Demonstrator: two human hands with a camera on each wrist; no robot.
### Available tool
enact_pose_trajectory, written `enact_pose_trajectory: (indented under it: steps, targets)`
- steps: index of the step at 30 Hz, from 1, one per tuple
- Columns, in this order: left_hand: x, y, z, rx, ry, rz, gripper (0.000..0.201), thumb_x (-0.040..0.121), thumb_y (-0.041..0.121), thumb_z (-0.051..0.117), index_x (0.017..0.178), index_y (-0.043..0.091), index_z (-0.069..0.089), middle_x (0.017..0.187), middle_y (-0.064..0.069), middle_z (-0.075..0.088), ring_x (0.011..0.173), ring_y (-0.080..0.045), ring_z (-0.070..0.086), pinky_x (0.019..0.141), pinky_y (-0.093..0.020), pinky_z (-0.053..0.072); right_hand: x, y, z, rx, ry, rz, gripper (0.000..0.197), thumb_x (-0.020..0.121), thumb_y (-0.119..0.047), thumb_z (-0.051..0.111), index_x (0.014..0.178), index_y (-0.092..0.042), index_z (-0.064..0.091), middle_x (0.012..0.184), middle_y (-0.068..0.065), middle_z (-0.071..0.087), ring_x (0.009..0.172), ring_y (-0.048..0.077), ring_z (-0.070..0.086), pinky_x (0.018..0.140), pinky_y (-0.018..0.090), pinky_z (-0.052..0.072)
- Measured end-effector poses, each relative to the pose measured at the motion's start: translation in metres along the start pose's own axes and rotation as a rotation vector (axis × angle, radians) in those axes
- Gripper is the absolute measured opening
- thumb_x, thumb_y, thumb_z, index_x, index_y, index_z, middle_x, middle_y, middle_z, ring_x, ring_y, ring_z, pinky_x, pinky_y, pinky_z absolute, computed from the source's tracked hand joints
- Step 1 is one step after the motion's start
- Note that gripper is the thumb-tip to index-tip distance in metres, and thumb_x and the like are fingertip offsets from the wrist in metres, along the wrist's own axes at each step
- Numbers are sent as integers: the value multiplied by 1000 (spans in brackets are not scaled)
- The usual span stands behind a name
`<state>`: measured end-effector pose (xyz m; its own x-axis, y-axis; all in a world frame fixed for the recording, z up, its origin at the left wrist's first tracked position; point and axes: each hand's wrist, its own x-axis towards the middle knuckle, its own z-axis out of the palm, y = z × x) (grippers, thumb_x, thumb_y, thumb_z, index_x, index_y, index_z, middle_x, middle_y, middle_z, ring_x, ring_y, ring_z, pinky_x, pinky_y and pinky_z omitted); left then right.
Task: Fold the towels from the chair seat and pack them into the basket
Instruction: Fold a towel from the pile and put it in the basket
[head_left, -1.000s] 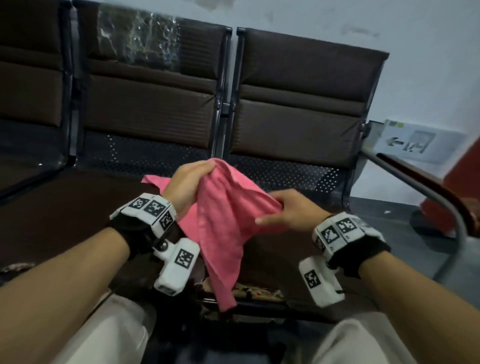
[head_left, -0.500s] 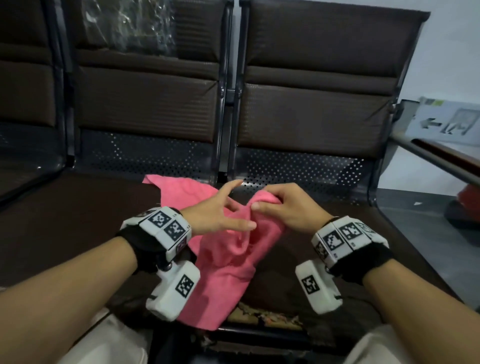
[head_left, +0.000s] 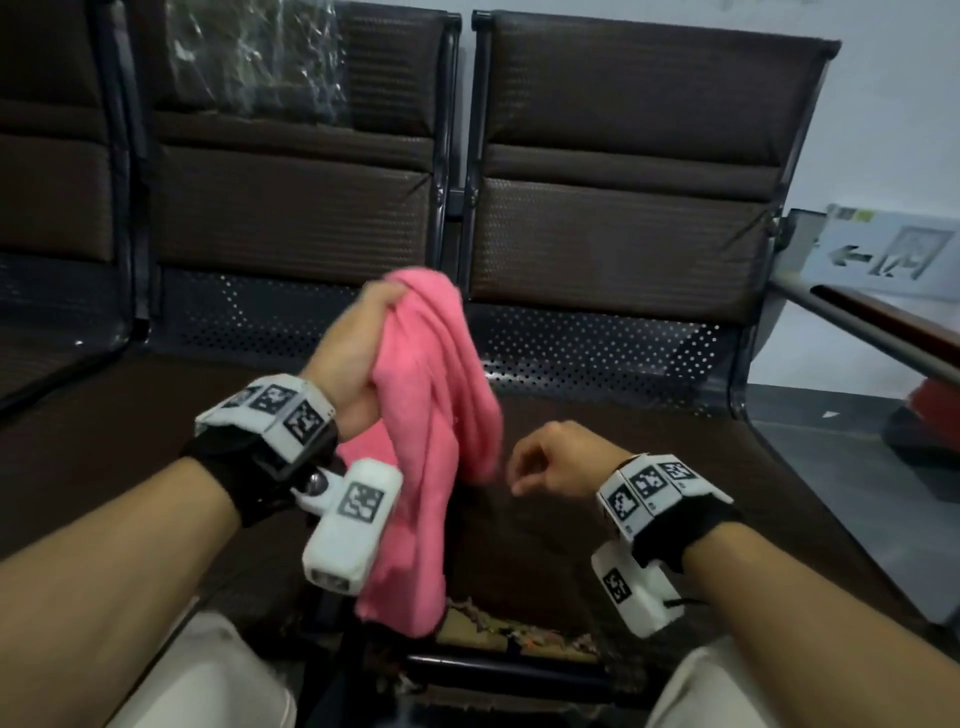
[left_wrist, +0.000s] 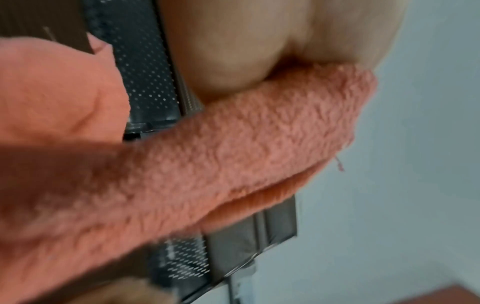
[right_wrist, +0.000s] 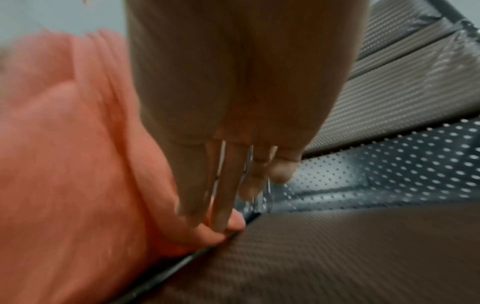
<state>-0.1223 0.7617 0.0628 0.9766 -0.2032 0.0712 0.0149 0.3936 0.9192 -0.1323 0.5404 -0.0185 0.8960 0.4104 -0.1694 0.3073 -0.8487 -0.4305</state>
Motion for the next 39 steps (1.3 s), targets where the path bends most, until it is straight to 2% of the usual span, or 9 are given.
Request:
enact_pose_trajectory:
  steps: [3,6,10,14,18,26,30,33,39]
  targets:
    - [-5,19,-13,-161,12,23,48,94,37,36,128,8,53,111,-8,60,110,-20,54,108,-36,38,5,4,12,60,-81,78,9,87,-23,65,80,-30,65,108,-7,69,100,8,62,96,32,47]
    - [-13,16,-13,-157,48,-45,52,92,35,39,133,4,49,111,-10,57,107,-21,54,109,-36,37,13,-9,22,131,74,106,33,83,-30,71,110,-22,55,118,0,62,110,17,58,99,32,44]
    - [-26,14,-13,-147,-80,-166,30,81,30,44,94,9,61,87,-10,58,83,-20,58,89,-34,46,27,-41,29,272,197,-66,70,80,-23,74,138,-11,37,134,7,52,122,18,51,106,34,39]
    - [-36,15,-22,-170,-136,-136,28,76,27,46,62,12,65,63,-7,60,65,-20,60,67,-26,55,40,-62,32,134,217,-163,26,87,-19,64,112,-14,66,109,7,68,100,20,62,88,31,48]
    - [-39,22,-38,-227,-61,-76,41,86,28,39,67,10,71,68,-7,65,69,-19,65,72,-28,56,47,-65,31,180,220,-69,12,90,-11,52,93,-12,64,97,7,69,92,23,62,84,34,48]
    - [-30,18,-63,153,584,85,22,84,29,54,70,15,65,74,-3,63,78,-21,60,73,-35,48,25,-58,-20,596,631,-50,27,97,-13,49,74,-23,58,75,-7,58,81,13,53,77,32,43]
    - [-22,7,-48,235,434,75,26,88,25,52,67,17,66,68,1,64,73,-16,61,67,-28,47,3,-56,-54,893,907,-140,22,92,-21,55,75,-24,69,74,-11,66,72,4,56,66,21,48]
    - [-16,-10,-36,425,269,107,25,92,20,49,73,16,64,71,1,62,75,-13,57,69,-27,44,0,-35,-50,712,937,41,13,92,-24,59,84,-17,67,82,-1,66,77,11,58,73,29,48]
    - [-9,-45,-33,1045,-95,-3,10,87,20,58,80,14,62,81,-4,62,78,-16,55,80,-35,47,-22,21,-3,248,367,506,51,81,-38,72,120,-11,52,106,6,61,100,21,58,84,27,43]
